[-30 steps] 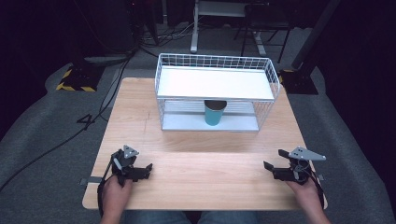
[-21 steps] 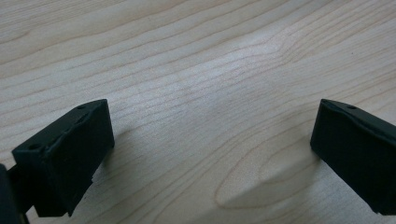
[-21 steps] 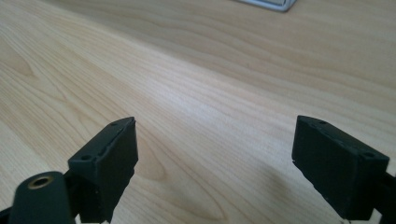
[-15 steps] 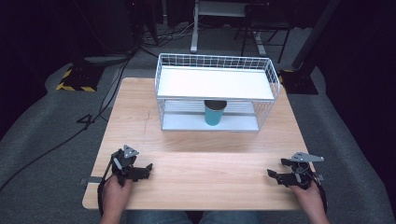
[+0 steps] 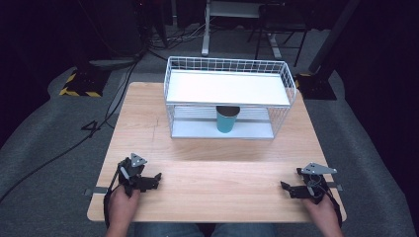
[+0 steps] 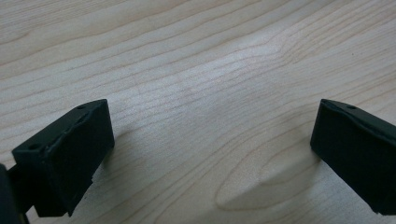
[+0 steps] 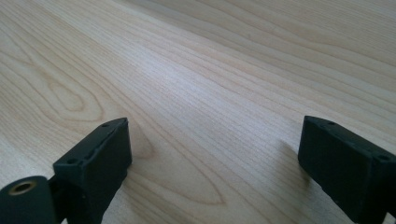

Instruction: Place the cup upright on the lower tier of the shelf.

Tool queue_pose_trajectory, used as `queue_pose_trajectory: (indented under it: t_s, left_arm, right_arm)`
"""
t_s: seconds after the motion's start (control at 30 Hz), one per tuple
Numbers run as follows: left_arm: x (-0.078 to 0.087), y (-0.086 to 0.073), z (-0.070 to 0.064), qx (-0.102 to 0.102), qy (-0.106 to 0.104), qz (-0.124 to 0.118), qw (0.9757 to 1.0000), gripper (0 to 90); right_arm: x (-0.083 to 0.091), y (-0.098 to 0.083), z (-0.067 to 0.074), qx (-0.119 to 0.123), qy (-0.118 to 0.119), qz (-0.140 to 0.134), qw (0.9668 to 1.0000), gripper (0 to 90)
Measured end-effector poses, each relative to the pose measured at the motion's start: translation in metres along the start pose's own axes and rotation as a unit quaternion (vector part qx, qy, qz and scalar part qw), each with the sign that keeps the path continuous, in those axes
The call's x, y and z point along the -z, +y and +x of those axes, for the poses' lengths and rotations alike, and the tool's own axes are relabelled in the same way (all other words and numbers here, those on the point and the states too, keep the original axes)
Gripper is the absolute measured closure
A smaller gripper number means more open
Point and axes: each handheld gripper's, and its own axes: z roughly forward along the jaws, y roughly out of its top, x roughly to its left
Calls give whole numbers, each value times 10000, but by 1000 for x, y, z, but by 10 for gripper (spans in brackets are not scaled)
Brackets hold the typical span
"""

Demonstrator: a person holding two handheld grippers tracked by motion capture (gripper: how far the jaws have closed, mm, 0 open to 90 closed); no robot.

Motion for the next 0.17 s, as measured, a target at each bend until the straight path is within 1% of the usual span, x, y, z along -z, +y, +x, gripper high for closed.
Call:
queue_pose_trajectory:
  t_s: [0.17]
  left_arm:
    - [0,0,0,0,-4,1,10000,0]
  right_arm:
    - [0,0,0,16,14,5,10000,94]
